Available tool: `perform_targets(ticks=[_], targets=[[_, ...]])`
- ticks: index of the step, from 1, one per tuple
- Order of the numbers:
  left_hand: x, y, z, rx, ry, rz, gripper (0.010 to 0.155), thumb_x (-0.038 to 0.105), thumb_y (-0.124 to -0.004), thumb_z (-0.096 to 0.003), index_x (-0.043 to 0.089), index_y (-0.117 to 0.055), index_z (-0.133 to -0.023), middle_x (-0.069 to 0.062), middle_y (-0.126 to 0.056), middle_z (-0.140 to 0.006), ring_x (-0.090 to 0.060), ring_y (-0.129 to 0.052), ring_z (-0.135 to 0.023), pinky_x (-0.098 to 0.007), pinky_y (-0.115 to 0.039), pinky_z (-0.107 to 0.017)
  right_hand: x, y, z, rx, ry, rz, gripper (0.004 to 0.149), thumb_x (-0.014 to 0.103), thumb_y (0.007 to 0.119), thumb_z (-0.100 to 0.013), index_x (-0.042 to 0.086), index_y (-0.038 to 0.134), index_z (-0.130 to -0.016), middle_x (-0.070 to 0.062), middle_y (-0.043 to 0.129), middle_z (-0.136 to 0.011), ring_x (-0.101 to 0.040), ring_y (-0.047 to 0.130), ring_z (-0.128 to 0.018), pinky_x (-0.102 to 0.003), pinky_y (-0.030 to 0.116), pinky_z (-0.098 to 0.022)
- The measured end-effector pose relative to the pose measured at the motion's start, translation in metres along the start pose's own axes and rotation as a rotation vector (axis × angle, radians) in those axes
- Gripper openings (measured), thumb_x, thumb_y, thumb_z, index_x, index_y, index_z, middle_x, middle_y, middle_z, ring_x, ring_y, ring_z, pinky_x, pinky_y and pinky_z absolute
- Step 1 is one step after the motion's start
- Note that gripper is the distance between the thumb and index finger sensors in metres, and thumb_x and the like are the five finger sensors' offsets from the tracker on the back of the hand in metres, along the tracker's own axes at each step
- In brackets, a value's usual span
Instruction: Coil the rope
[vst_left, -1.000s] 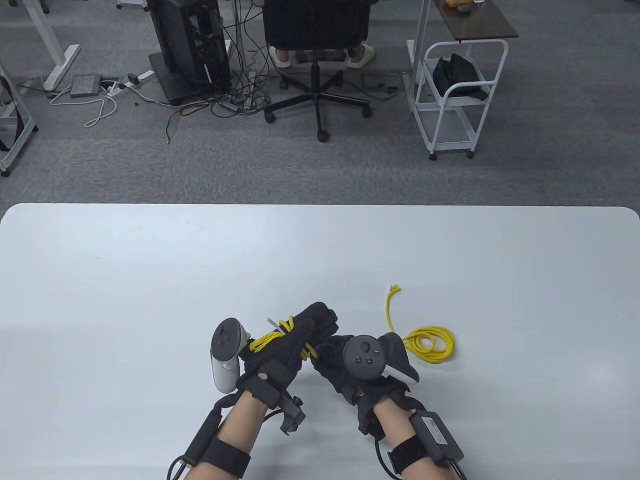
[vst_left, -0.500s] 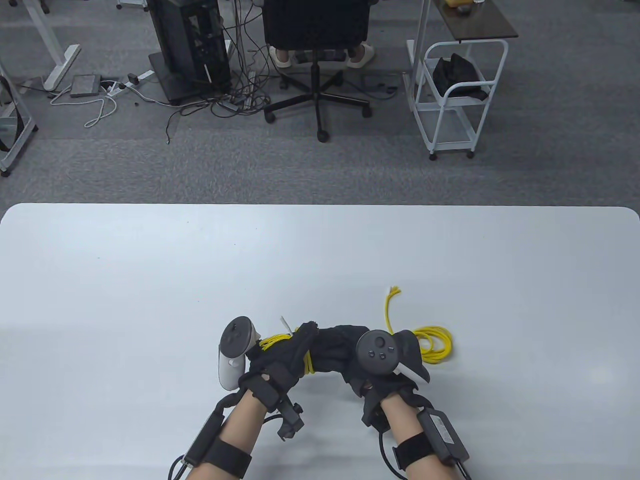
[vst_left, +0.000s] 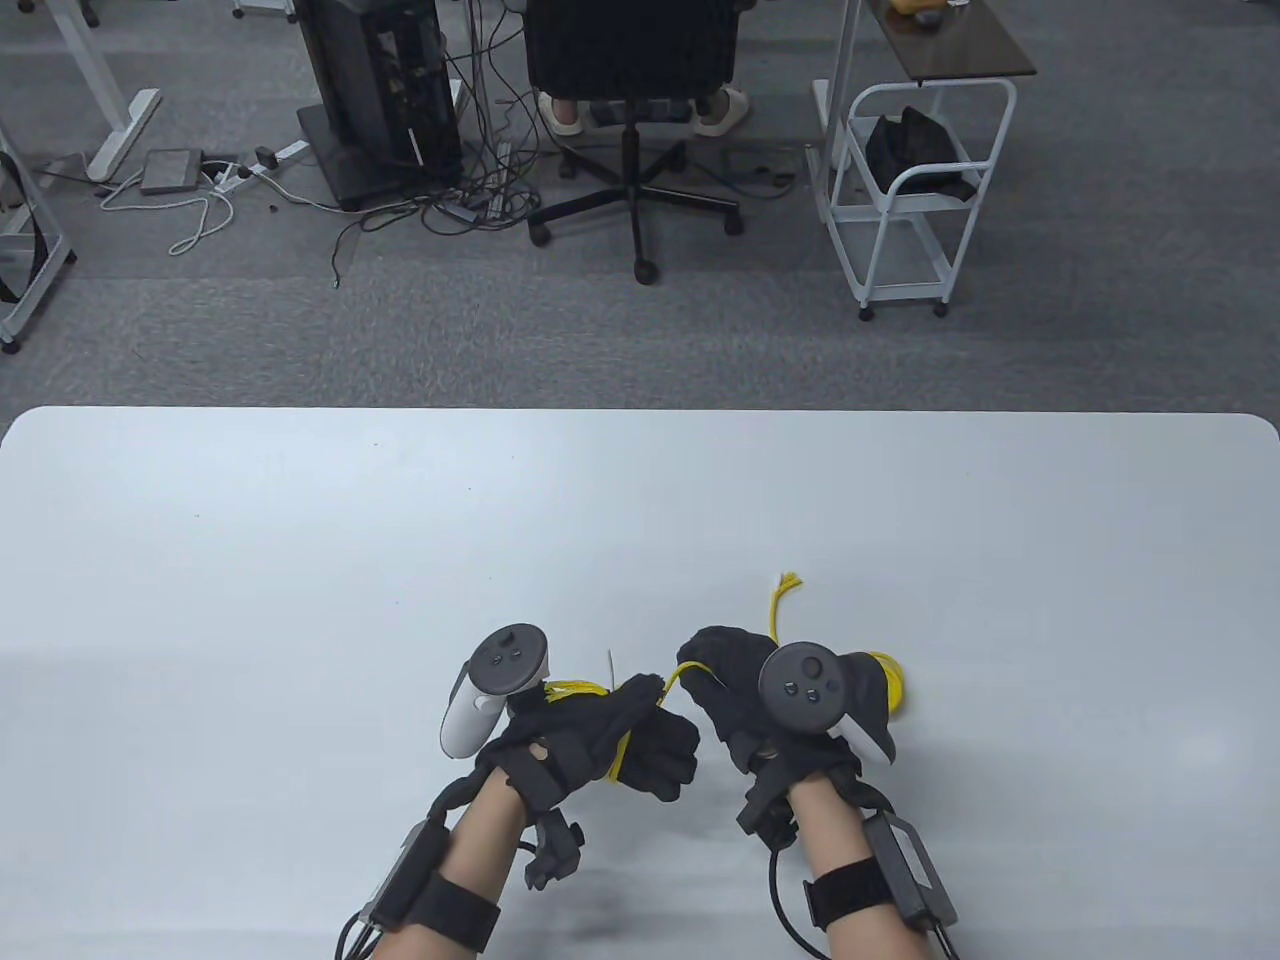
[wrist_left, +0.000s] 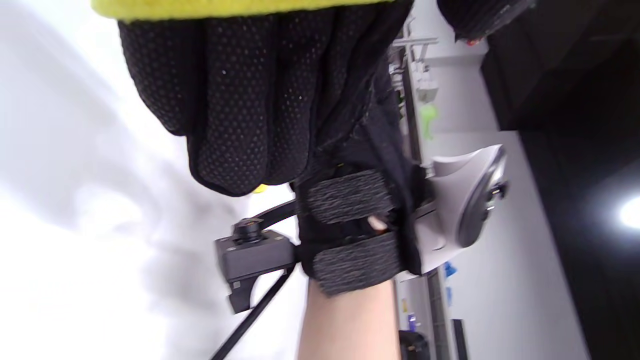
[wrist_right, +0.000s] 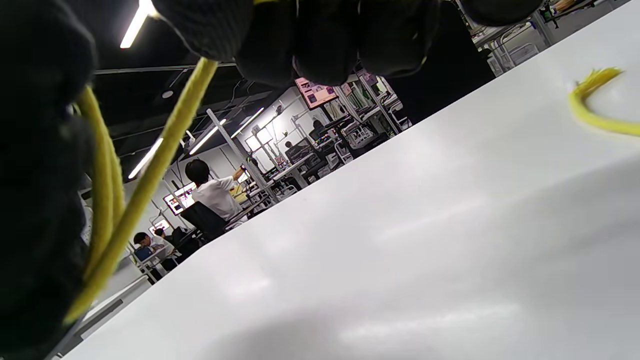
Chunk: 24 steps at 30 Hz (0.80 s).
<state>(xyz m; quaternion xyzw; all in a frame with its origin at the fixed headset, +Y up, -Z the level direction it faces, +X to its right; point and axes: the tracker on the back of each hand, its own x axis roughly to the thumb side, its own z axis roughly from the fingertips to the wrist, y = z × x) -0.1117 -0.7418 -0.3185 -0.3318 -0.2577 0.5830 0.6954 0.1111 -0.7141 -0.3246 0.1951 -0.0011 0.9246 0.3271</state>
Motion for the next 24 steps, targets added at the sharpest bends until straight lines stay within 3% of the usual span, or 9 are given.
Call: perform_targets(ticks=[4,8,14,18,24], targets=[[-0.003,-0.004,-0.003,-0.005,0.075,-0.112,0.072,0.06,-0.044,-0.0606,0.016,-0.089,-0.095,-0.019,-0.1,-0.089,-0.035,-0.105,-0.069,-0.042,-0.081,-0.057,0.002,0.002,0.0,-0.001,-0.013,-0.032,0.041,0.038,0.07,-0.058,0.017,0.07,-0.093,-0.017,0.068,-0.103,-0.049,0.068,-0.092,-0.071,0.053,-0.064],[-0.008,-0.005,-0.003,0.063,0.093,-0.093,0.078,0.061,-0.039,-0.0594,0.011,-0.076,-0.107,-0.024,-0.087,-0.101,-0.041,-0.096,-0.08,-0.046,-0.074,-0.062,0.01,0.006,0.0,-0.011,-0.047,-0.083,0.041,0.038,0.07,-0.059,0.017,0.07,-0.094,-0.017,0.067,-0.104,-0.049,0.068,-0.092,-0.071,0.053,-0.064],[-0.011,0.001,0.002,0.177,0.078,-0.093,0.084,0.063,-0.032,-0.0576,0.009,-0.063,-0.114,-0.026,-0.077,-0.109,-0.043,-0.089,-0.088,-0.047,-0.07,-0.066,0.024,0.015,0.0,-0.006,-0.118,-0.116,0.042,0.036,0.068,-0.059,0.015,0.067,-0.095,-0.019,0.06,-0.108,-0.051,0.064,-0.094,-0.073,0.051,-0.065],[-0.011,0.005,0.006,0.266,0.045,-0.004,0.082,0.063,-0.034,-0.0585,0.008,-0.054,-0.117,-0.027,-0.068,-0.113,-0.044,-0.083,-0.092,-0.048,-0.066,-0.069,0.033,0.021,0.001,0.009,-0.163,-0.108,0.043,0.035,0.068,-0.059,0.014,0.066,-0.096,-0.019,0.056,-0.109,-0.051,0.061,-0.094,-0.073,0.049,-0.065],[-0.006,0.011,0.013,0.422,0.034,-0.059,0.074,0.059,-0.046,-0.0624,0.01,-0.042,-0.118,-0.024,-0.057,-0.118,-0.042,-0.075,-0.099,-0.046,-0.062,-0.073,0.036,0.027,0.002,0.029,-0.184,-0.024,0.043,0.035,0.068,-0.059,0.014,0.067,-0.097,-0.02,0.054,-0.111,-0.052,0.06,-0.095,-0.074,0.048,-0.065]])
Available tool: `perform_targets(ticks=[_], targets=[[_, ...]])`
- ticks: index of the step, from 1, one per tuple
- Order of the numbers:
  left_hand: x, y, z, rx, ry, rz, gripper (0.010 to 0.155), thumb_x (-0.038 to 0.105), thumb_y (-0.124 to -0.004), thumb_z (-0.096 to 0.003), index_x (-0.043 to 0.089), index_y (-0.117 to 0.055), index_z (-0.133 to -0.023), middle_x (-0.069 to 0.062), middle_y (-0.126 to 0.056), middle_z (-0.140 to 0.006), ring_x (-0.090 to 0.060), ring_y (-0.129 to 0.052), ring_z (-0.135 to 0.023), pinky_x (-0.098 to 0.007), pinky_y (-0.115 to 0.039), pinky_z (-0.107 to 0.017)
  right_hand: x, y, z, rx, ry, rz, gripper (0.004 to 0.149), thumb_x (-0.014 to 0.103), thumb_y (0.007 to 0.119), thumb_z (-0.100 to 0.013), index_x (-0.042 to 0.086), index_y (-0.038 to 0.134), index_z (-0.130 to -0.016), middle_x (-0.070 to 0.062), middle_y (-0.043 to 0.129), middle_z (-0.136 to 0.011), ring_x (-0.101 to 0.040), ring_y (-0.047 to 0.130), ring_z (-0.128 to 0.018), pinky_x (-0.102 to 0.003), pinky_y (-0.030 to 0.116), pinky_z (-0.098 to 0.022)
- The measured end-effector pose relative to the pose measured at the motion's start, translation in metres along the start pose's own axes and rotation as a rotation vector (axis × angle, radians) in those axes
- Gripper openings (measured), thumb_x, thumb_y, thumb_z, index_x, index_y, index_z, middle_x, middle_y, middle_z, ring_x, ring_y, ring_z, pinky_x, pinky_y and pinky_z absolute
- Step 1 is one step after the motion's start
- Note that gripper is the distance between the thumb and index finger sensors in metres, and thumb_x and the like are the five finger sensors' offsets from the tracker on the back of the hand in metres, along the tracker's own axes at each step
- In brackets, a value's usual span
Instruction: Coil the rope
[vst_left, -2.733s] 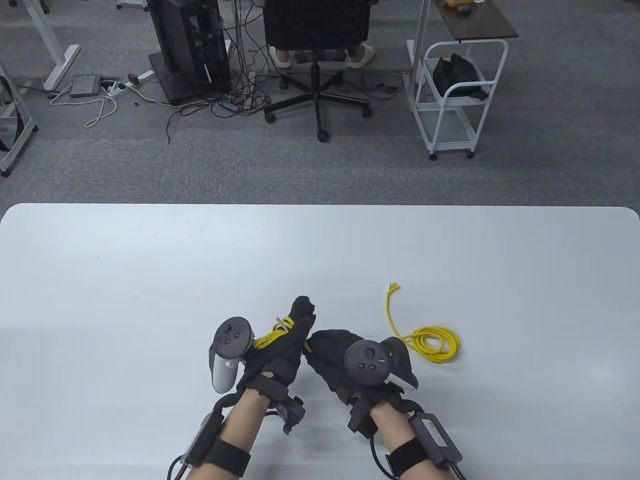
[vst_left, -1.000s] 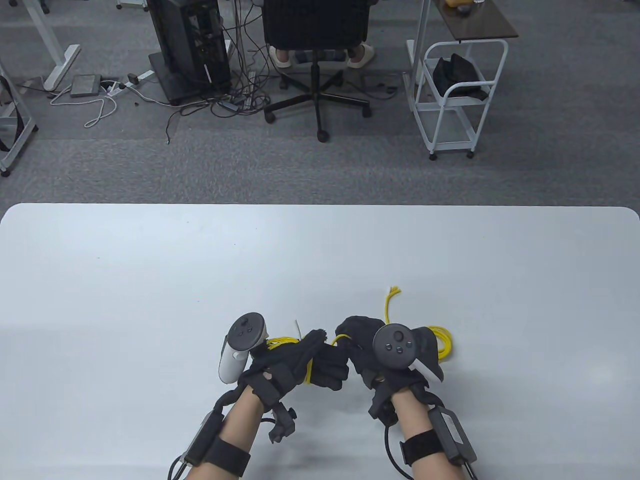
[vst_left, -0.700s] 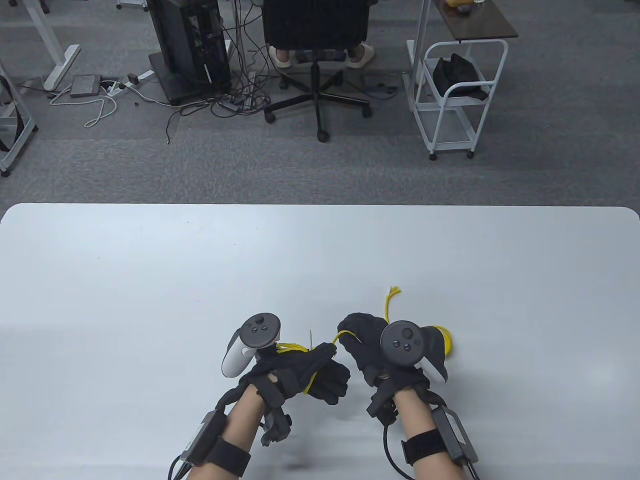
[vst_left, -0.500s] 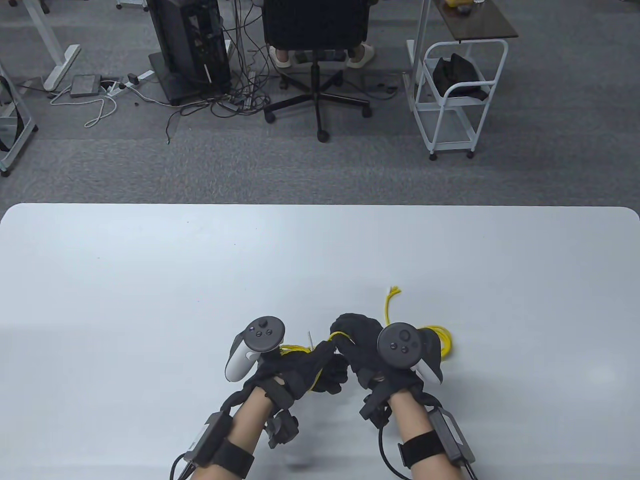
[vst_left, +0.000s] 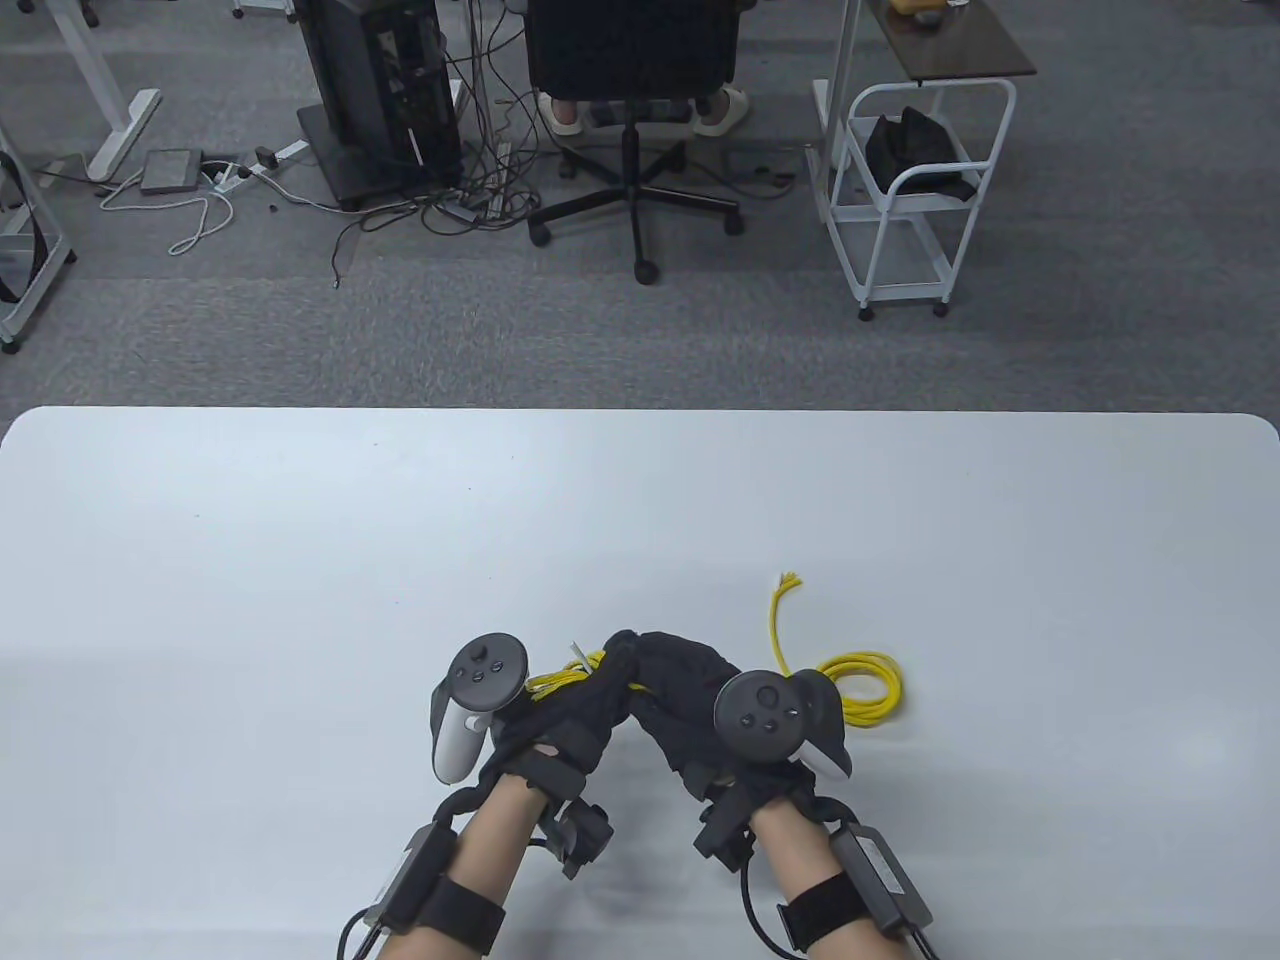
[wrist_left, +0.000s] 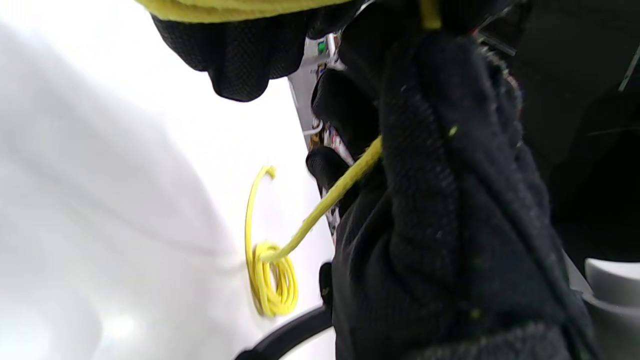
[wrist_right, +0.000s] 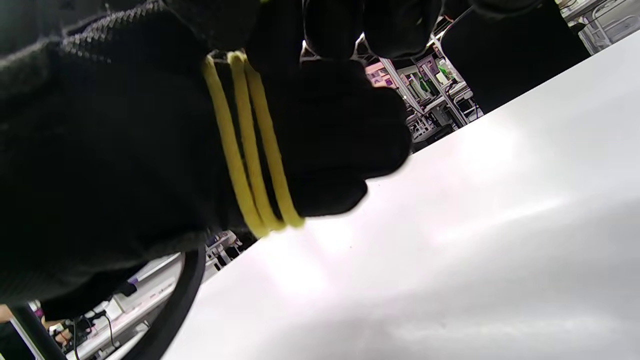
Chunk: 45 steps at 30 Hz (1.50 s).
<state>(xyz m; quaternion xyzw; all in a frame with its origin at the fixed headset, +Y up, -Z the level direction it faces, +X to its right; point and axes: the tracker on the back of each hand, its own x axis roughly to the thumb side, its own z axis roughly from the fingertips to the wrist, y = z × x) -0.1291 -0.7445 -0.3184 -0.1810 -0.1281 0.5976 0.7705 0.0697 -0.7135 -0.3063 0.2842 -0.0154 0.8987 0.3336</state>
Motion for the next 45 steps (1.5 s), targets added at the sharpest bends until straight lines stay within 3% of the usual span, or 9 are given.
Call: perform_targets(ticks=[6,11,14,19,25,32,37,45], targets=[[0.008,0.002,0.003,0.127,-0.087,-0.044,0.062,0.049,-0.054,-0.0634,0.02,-0.042,-0.117,-0.016,-0.05,-0.122,-0.036,-0.066,-0.107,-0.043,-0.056,-0.077,-0.001,0.009,-0.001,0.055,0.019,0.063,0.042,0.036,0.067,-0.059,0.016,0.069,-0.097,-0.02,0.056,-0.11,-0.052,0.061,-0.095,-0.074,0.048,-0.065],[0.011,0.006,0.006,0.134,-0.186,0.043,0.058,0.048,-0.054,-0.0629,0.027,-0.044,-0.116,-0.009,-0.047,-0.124,-0.032,-0.061,-0.111,-0.04,-0.052,-0.08,-0.004,0.012,-0.002,0.085,0.043,0.077,0.042,0.036,0.067,-0.06,0.017,0.07,-0.096,-0.02,0.06,-0.109,-0.052,0.063,-0.094,-0.073,0.049,-0.065],[0.011,0.007,0.006,0.108,-0.238,0.148,0.057,0.049,-0.054,-0.0624,0.029,-0.046,-0.116,-0.008,-0.048,-0.124,-0.03,-0.062,-0.111,-0.039,-0.053,-0.08,-0.006,0.012,-0.002,0.088,0.052,0.066,0.042,0.036,0.067,-0.06,0.017,0.07,-0.096,-0.02,0.06,-0.108,-0.051,0.063,-0.094,-0.073,0.049,-0.065],[0.011,0.006,0.005,0.049,-0.301,0.322,0.058,0.051,-0.054,-0.0615,0.026,-0.054,-0.114,-0.009,-0.066,-0.119,-0.028,-0.08,-0.102,-0.036,-0.067,-0.076,-0.01,0.013,-0.002,0.109,0.069,0.07,0.042,0.037,0.067,-0.059,0.017,0.071,-0.096,-0.02,0.061,-0.108,-0.052,0.064,-0.094,-0.073,0.05,-0.065],[0.011,0.004,0.003,-0.011,-0.322,0.39,0.06,0.054,-0.054,-0.0605,0.021,-0.071,-0.107,-0.011,-0.088,-0.104,-0.026,-0.099,-0.084,-0.035,-0.079,-0.065,-0.015,0.013,-0.002,0.124,0.091,0.053,0.043,0.038,0.067,-0.059,0.015,0.07,-0.095,-0.019,0.061,-0.108,-0.051,0.064,-0.093,-0.073,0.05,-0.065],[0.011,0.002,0.0,-0.095,-0.315,0.354,0.062,0.056,-0.053,-0.0602,0.018,-0.085,-0.097,-0.013,-0.102,-0.086,-0.026,-0.109,-0.064,-0.035,-0.085,-0.053,-0.026,0.0,0.0,0.066,0.137,0.049,0.042,0.037,0.068,-0.059,0.016,0.07,-0.095,-0.019,0.062,-0.108,-0.051,0.064,-0.093,-0.073,0.05,-0.065],[0.011,-0.005,-0.004,-0.249,-0.266,0.267,0.064,0.057,-0.05,-0.0611,0.017,-0.088,-0.095,-0.014,-0.104,-0.082,-0.028,-0.109,-0.061,-0.036,-0.085,-0.052,-0.033,-0.011,0.003,0.029,0.158,0.06,0.041,0.037,0.07,-0.059,0.016,0.07,-0.094,-0.019,0.062,-0.107,-0.051,0.064,-0.093,-0.073,0.05,-0.065],[0.008,-0.008,-0.007,-0.357,-0.188,0.157,0.065,0.058,-0.049,-0.0612,0.019,-0.092,-0.09,-0.014,-0.106,-0.08,-0.029,-0.109,-0.062,-0.037,-0.084,-0.053,-0.037,-0.022,0.005,-0.019,0.172,0.047,0.041,0.037,0.072,-0.058,0.016,0.07,-0.093,-0.018,0.062,-0.107,-0.051,0.064,-0.094,-0.073,0.05,-0.065]])
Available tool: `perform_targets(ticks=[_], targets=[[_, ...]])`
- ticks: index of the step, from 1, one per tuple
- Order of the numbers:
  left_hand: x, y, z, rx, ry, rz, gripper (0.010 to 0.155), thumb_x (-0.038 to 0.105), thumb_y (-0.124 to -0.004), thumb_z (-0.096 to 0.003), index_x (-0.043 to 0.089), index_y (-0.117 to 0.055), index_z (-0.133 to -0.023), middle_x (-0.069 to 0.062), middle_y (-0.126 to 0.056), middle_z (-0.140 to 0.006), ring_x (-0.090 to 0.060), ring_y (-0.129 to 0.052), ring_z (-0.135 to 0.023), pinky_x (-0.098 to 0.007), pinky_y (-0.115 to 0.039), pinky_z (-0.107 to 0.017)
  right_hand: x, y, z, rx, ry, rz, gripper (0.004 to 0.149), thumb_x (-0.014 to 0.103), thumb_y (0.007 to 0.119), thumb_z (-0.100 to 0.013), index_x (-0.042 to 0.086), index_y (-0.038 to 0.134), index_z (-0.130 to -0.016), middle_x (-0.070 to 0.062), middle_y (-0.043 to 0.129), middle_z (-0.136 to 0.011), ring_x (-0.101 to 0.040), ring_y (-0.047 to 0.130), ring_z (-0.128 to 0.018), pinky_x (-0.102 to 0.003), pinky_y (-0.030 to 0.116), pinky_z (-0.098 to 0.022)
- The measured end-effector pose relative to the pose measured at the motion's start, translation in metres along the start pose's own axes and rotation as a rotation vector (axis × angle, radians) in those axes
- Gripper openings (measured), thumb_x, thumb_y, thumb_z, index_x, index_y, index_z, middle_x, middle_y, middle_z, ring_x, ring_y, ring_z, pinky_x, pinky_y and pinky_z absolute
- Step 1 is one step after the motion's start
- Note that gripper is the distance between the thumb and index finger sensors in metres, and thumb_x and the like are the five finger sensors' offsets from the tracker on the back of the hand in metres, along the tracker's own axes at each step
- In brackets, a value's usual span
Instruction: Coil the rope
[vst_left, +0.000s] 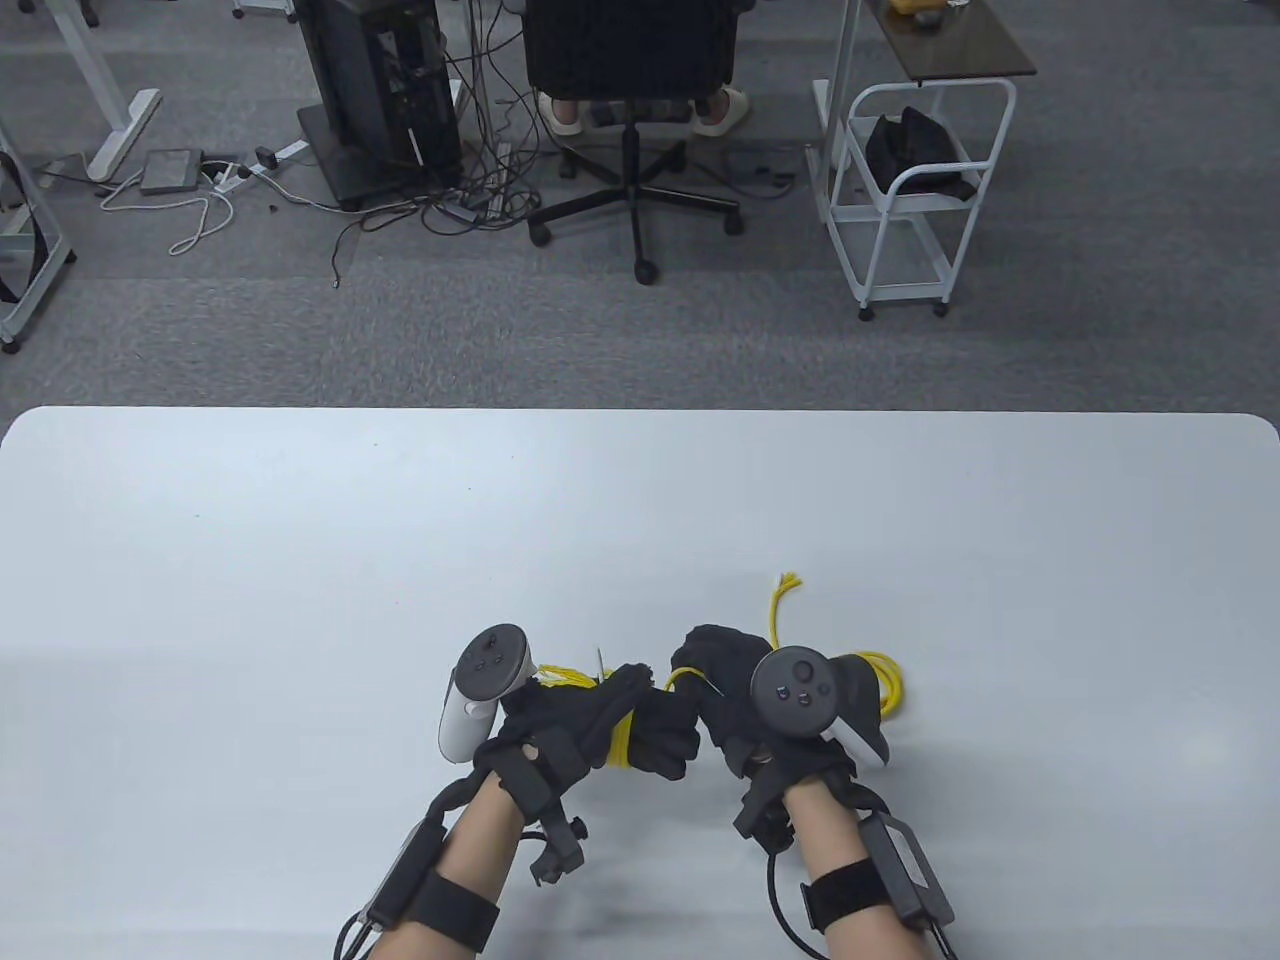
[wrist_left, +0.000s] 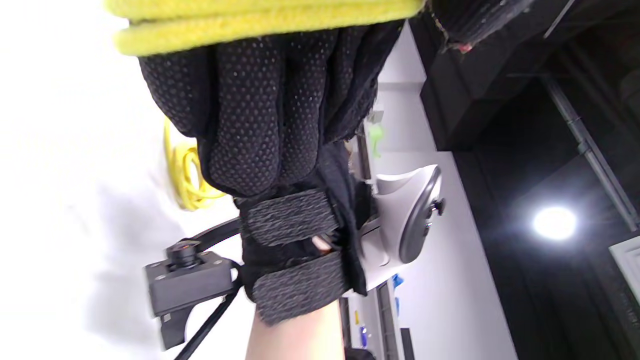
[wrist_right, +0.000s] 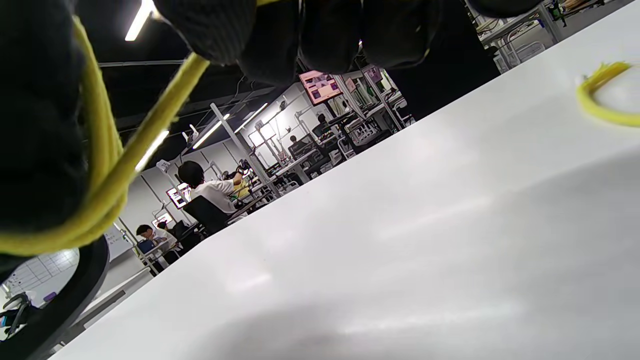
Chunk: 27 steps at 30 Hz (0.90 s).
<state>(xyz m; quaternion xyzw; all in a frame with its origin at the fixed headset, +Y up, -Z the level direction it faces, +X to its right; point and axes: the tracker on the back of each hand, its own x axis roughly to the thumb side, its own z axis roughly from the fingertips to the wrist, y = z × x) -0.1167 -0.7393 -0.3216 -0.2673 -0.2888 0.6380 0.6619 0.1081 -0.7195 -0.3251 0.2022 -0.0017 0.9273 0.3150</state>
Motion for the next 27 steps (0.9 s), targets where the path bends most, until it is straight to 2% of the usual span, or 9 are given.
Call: perform_targets(ticks=[5,11,15,20,27], targets=[[-0.003,-0.004,-0.003,-0.076,0.091,-0.084,0.065,0.058,-0.049,-0.0616,0.02,-0.093,-0.089,-0.015,-0.106,-0.081,-0.03,-0.108,-0.063,-0.038,-0.083,-0.054,-0.002,-0.004,0.001,-0.022,0.009,-0.007,0.041,0.037,0.071,-0.058,0.015,0.071,-0.093,-0.018,0.063,-0.107,-0.051,0.065,-0.093,-0.073,0.05,-0.065],[-0.006,-0.012,-0.006,-0.095,0.2,-0.236,0.069,0.058,-0.045,-0.0612,0.018,-0.091,-0.093,-0.017,-0.102,-0.087,-0.033,-0.105,-0.069,-0.041,-0.08,-0.058,0.005,-0.001,0.002,-0.043,-0.014,-0.044,0.041,0.037,0.071,-0.058,0.015,0.07,-0.094,-0.018,0.063,-0.107,-0.05,0.065,-0.093,-0.073,0.05,-0.065],[-0.011,-0.011,-0.004,-0.01,0.226,-0.203,0.077,0.059,-0.038,-0.0597,0.012,-0.081,-0.103,-0.023,-0.093,-0.097,-0.039,-0.099,-0.077,-0.044,-0.076,-0.061,0.016,0.004,0.002,-0.043,-0.069,-0.091,0.041,0.036,0.07,-0.059,0.015,0.069,-0.094,-0.019,0.061,-0.107,-0.05,0.065,-0.093,-0.073,0.05,-0.065],[-0.011,-0.001,0.003,0.104,0.192,-0.12,0.082,0.061,-0.033,-0.0586,0.009,-0.071,-0.11,-0.027,-0.083,-0.104,-0.043,-0.092,-0.084,-0.046,-0.07,-0.065,0.028,0.01,0.002,-0.049,-0.131,-0.103,0.042,0.036,0.069,-0.059,0.014,0.068,-0.095,-0.019,0.06,-0.108,-0.05,0.064,-0.093,-0.073,0.05,-0.065],[-0.007,0.007,0.01,0.27,0.175,-0.126,0.074,0.06,-0.043,-0.0611,0.011,-0.068,-0.111,-0.024,-0.081,-0.106,-0.039,-0.091,-0.086,-0.044,-0.071,-0.066,0.036,0.014,0.004,-0.056,-0.183,-0.074,0.043,0.036,0.068,-0.059,0.013,0.067,-0.096,-0.019,0.058,-0.109,-0.051,0.062,-0.094,-0.074,0.049,-0.065]])
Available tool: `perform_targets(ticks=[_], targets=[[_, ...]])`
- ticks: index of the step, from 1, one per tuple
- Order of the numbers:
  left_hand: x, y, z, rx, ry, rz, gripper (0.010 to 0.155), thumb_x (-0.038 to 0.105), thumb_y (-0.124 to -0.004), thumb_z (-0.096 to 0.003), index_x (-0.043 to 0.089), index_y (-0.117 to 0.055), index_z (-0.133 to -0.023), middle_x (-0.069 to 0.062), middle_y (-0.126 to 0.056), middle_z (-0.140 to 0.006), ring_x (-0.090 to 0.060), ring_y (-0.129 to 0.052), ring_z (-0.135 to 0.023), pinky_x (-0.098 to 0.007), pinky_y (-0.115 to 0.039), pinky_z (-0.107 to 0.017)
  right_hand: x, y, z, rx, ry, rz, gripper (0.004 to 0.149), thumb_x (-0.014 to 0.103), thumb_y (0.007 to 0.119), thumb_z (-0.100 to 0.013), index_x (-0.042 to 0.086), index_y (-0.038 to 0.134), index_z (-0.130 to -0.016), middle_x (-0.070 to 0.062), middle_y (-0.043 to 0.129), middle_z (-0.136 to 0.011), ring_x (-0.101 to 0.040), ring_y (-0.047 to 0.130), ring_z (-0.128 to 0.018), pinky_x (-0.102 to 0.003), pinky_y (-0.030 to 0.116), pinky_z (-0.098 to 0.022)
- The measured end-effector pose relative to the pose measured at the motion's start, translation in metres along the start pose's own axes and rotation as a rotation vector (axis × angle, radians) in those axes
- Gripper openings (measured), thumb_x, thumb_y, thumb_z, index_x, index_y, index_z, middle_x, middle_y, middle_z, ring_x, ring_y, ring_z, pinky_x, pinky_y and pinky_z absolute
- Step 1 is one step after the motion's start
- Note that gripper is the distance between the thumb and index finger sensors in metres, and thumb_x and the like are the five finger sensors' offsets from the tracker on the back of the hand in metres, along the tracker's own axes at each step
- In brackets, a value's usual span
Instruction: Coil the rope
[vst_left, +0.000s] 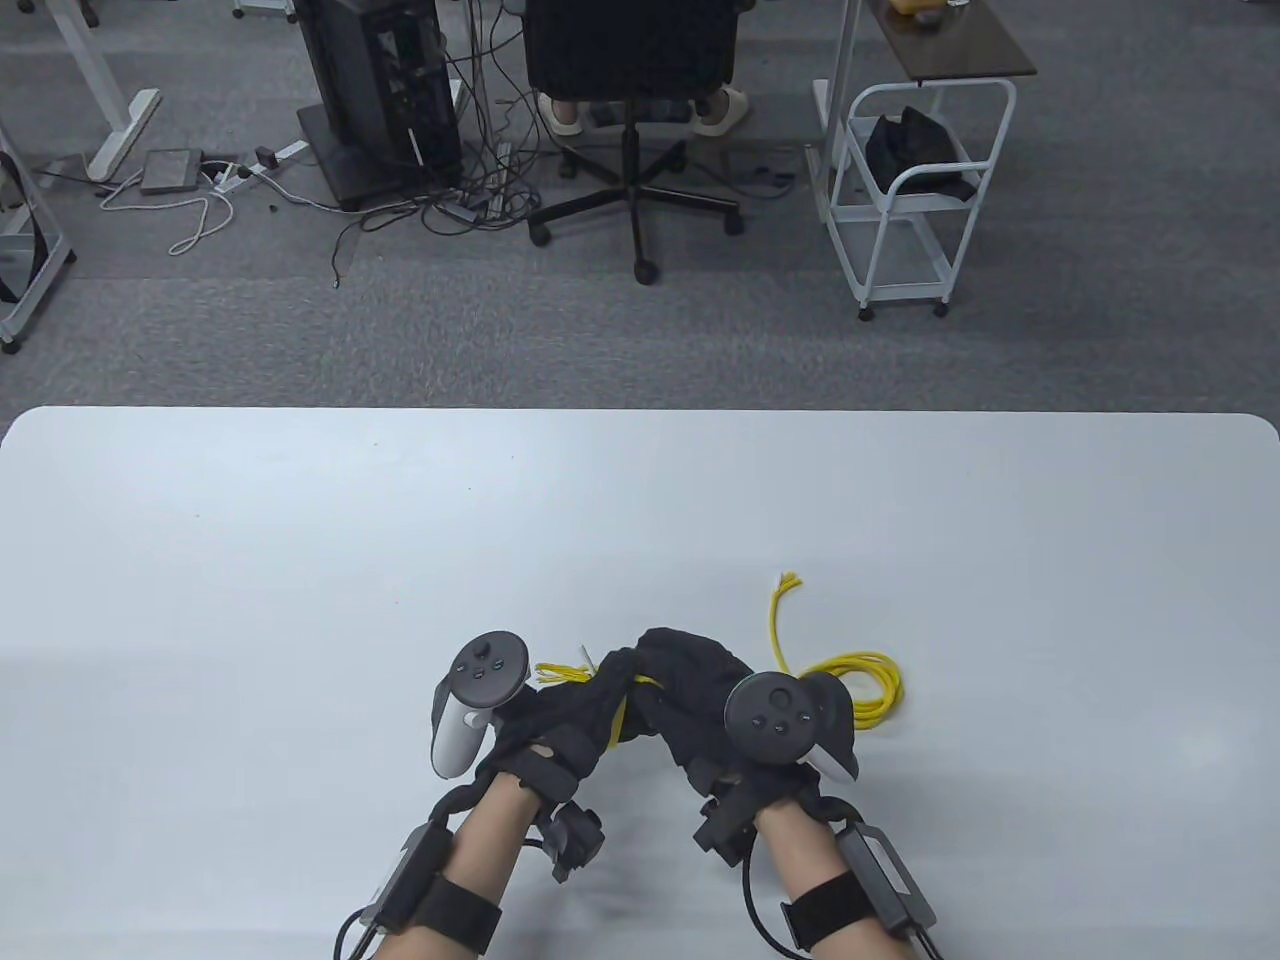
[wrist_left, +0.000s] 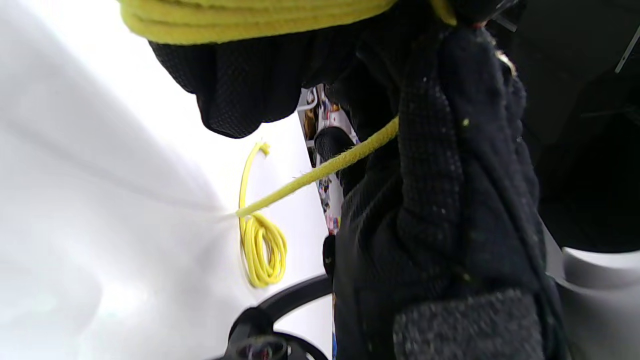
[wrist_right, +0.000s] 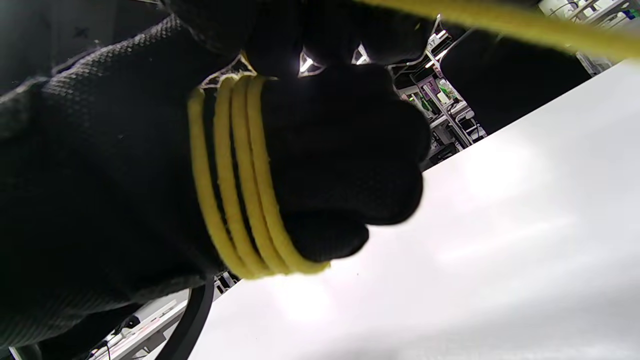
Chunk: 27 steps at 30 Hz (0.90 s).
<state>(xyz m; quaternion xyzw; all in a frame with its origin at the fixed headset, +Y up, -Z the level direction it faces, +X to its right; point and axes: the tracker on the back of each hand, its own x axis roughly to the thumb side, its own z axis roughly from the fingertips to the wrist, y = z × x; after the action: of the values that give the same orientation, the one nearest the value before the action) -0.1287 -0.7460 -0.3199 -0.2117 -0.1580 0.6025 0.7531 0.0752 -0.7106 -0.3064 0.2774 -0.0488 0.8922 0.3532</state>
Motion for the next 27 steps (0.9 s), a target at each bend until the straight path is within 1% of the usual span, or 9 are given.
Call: perform_targets(ticks=[2,4,6,12,17,23,25,27], targets=[[0.001,0.003,0.002,0.05,0.0,-0.003,0.071,0.059,-0.048,-0.062,0.012,-0.068,-0.11,-0.022,-0.082,-0.106,-0.038,-0.092,-0.086,-0.043,-0.071,-0.066,0.0,0.001,0.001,0.0,-0.004,0.02,0.044,0.036,0.068,-0.059,0.013,0.068,-0.096,-0.019,0.058,-0.109,-0.051,0.062,-0.094,-0.074,0.049,-0.065],[0.003,0.005,0.004,0.126,0.002,-0.018,0.067,0.057,-0.052,-0.0624,0.014,-0.069,-0.11,-0.021,-0.083,-0.105,-0.036,-0.093,-0.085,-0.042,-0.072,-0.066,0.0,0.002,0.001,0.001,-0.015,0.066,0.043,0.037,0.068,-0.059,0.014,0.069,-0.095,-0.019,0.057,-0.109,-0.051,0.062,-0.094,-0.074,0.049,-0.065],[0.004,0.008,0.006,0.17,-0.016,-0.036,0.063,0.056,-0.055,-0.0626,0.016,-0.07,-0.109,-0.019,-0.084,-0.105,-0.035,-0.094,-0.085,-0.041,-0.073,-0.065,0.001,0.003,0.001,0.008,-0.021,0.087,0.043,0.038,0.069,-0.059,0.015,0.07,-0.095,-0.019,0.059,-0.109,-0.05,0.063,-0.094,-0.073,0.049,-0.065],[0.008,0.014,0.011,0.276,-0.058,-0.003,0.054,0.053,-0.062,-0.0618,0.023,-0.074,-0.105,-0.013,-0.084,-0.106,-0.031,-0.093,-0.087,-0.039,-0.074,-0.066,0.002,0.009,0.0,0.05,-0.021,0.139,0.042,0.039,0.069,-0.059,0.015,0.072,-0.094,-0.018,0.063,-0.107,-0.05,0.065,-0.093,-0.073,0.05,-0.065],[0.011,0.019,0.014,0.316,-0.128,0.037,0.048,0.052,-0.066,-0.0612,0.03,-0.073,-0.104,-0.006,-0.08,-0.11,-0.027,-0.089,-0.094,-0.037,-0.071,-0.071,-0.001,0.015,0.0,0.109,0.004,0.164,0.041,0.039,0.069,-0.059,0.017,0.073,-0.093,-0.018,0.065,-0.106,-0.05,0.065,-0.093,-0.073,0.05,-0.065],[0.013,0.018,0.014,0.277,-0.232,0.125,0.049,0.052,-0.063,-0.0613,0.032,-0.071,-0.105,-0.004,-0.075,-0.114,-0.026,-0.085,-0.099,-0.036,-0.068,-0.075,-0.005,0.018,-0.002,0.154,0.033,0.178,0.041,0.039,0.069,-0.059,0.017,0.073,-0.094,-0.018,0.066,-0.105,-0.05,0.067,-0.092,-0.073,0.05,-0.065],[0.014,0.016,0.013,0.241,-0.27,0.175,0.05,0.053,-0.061,-0.0614,0.032,-0.07,-0.105,-0.004,-0.074,-0.115,-0.026,-0.084,-0.1,-0.036,-0.067,-0.075,-0.007,0.019,-0.002,0.163,0.044,0.187,0.041,0.038,0.069,-0.059,0.017,0.073,-0.094,-0.018,0.066,-0.105,-0.05,0.067,-0.092,-0.073,0.05,-0.065],[0.014,0.013,0.011,0.181,-0.298,0.268,0.052,0.053,-0.058,-0.0614,0.029,-0.069,-0.106,-0.006,-0.076,-0.114,-0.026,-0.087,-0.098,-0.035,-0.07,-0.074,-0.01,0.02,-0.002,0.18,0.065,0.198,0.042,0.038,0.068,-0.059,0.017,0.073,-0.094,-0.019,0.066,-0.105,-0.05,0.067,-0.092,-0.073,0.05,-0.065]])
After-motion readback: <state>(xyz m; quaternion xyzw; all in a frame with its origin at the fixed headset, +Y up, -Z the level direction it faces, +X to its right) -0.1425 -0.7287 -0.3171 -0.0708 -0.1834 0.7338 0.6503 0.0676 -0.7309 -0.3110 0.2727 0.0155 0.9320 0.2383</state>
